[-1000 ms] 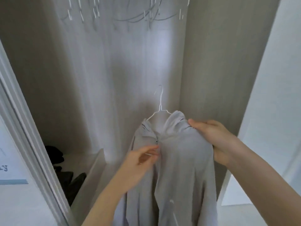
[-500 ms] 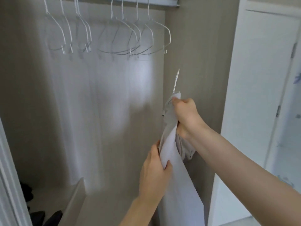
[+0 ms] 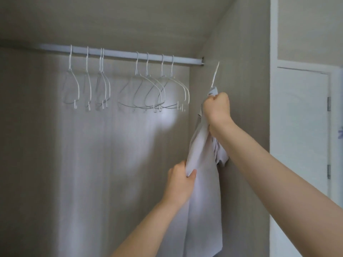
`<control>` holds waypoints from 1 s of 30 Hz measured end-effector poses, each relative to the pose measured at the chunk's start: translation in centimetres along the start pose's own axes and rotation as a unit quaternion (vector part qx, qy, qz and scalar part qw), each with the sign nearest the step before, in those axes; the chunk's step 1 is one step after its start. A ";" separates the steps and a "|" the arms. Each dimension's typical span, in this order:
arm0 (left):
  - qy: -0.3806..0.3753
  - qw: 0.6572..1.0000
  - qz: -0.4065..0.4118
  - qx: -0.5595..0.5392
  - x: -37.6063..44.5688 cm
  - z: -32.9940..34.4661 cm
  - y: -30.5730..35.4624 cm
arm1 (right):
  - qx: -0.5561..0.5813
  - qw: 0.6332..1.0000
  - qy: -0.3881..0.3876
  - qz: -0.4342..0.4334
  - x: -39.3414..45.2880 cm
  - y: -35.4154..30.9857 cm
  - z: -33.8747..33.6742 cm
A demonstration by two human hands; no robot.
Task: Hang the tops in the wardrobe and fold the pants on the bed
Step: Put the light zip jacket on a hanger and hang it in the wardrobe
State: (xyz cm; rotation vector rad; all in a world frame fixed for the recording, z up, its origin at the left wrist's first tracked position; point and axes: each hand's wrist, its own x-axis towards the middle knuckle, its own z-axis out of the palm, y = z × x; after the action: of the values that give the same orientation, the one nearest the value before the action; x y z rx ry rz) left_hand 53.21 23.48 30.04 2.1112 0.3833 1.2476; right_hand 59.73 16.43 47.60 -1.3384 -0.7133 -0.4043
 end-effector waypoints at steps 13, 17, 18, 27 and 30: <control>0.056 0.994 0.081 0.047 13.0 -0.3 1.9 | -0.216 0.971 -0.047 -0.095 12.6 -3.1 4.3; 0.052 0.994 0.074 0.060 14.3 0.0 1.0 | -0.203 0.973 -0.079 -0.076 14.5 -1.7 4.9; 0.047 0.994 0.072 0.062 14.5 0.1 0.8 | -0.201 0.973 -0.084 -0.071 15.0 -1.3 5.0; 0.044 0.988 0.097 0.111 13.8 1.9 -2.3 | -0.385 0.908 0.006 -0.165 13.2 3.5 5.3; 0.061 0.984 0.117 0.117 12.6 2.3 -2.9 | -0.435 0.858 0.082 -0.261 11.3 5.6 6.2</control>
State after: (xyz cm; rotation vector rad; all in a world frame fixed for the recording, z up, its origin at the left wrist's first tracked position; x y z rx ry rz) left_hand 61.74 31.61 35.86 2.3379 0.3580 1.5372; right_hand 70.07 25.06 51.54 -1.9049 -0.7756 -1.3899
